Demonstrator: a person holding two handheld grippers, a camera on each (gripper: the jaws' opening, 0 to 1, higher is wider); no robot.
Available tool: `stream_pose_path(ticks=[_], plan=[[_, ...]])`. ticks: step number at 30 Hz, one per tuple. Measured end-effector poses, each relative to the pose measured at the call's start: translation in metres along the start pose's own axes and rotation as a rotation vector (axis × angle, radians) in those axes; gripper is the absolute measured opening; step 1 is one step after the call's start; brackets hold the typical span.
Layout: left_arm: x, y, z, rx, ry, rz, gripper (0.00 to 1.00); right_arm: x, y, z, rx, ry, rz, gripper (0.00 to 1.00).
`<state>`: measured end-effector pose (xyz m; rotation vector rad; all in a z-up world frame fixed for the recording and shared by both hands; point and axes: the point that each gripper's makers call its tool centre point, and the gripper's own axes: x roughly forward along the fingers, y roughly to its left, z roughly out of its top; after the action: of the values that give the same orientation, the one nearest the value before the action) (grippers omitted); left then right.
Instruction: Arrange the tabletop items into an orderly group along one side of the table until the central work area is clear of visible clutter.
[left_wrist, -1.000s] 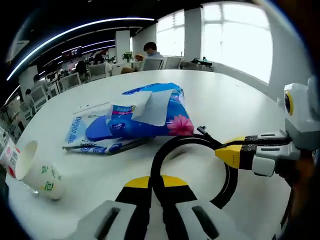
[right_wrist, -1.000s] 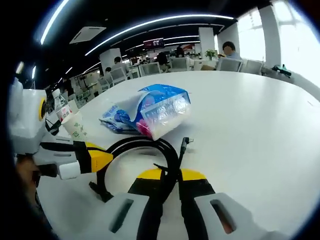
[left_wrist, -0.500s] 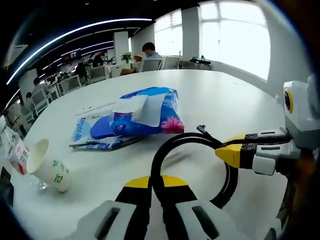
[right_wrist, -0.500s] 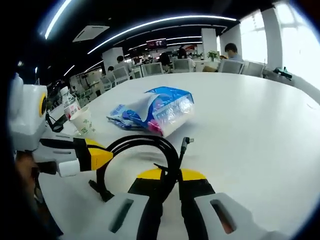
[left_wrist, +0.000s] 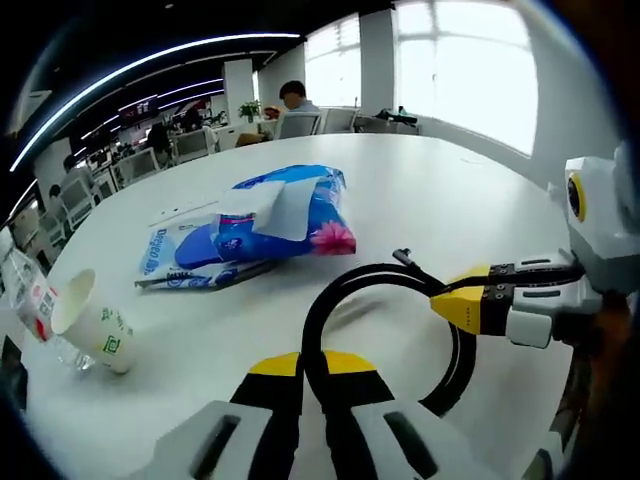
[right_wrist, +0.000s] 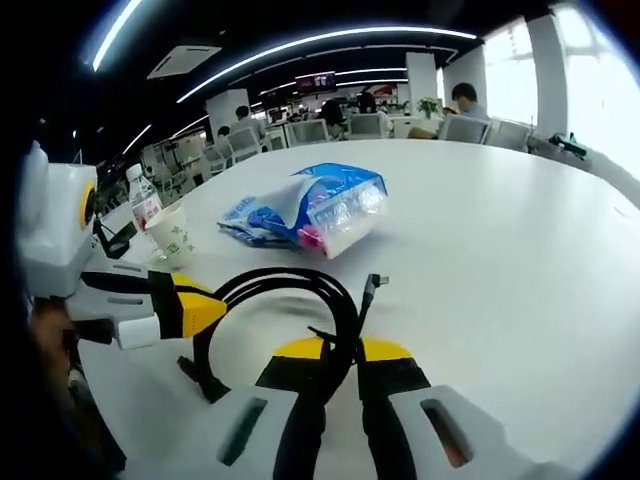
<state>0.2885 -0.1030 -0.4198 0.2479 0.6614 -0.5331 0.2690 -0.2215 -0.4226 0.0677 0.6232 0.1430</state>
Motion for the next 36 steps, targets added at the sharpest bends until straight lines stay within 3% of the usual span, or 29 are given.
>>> stream_pose_path(ticks=[22,30,36], plan=[[0.000,-0.014,-0.021,0.033,0.018,0.010,0.05,-0.003,0.002,-0.031,-0.005,0.040,0.013,0.09],[0.002,-0.015,-0.022,0.004,0.003,-0.010,0.05,-0.004,0.001,-0.029,-0.029,0.034,0.007,0.09],[0.002,-0.016,-0.023,0.027,0.000,-0.016,0.06,-0.004,0.003,-0.030,-0.090,0.040,0.004,0.11]])
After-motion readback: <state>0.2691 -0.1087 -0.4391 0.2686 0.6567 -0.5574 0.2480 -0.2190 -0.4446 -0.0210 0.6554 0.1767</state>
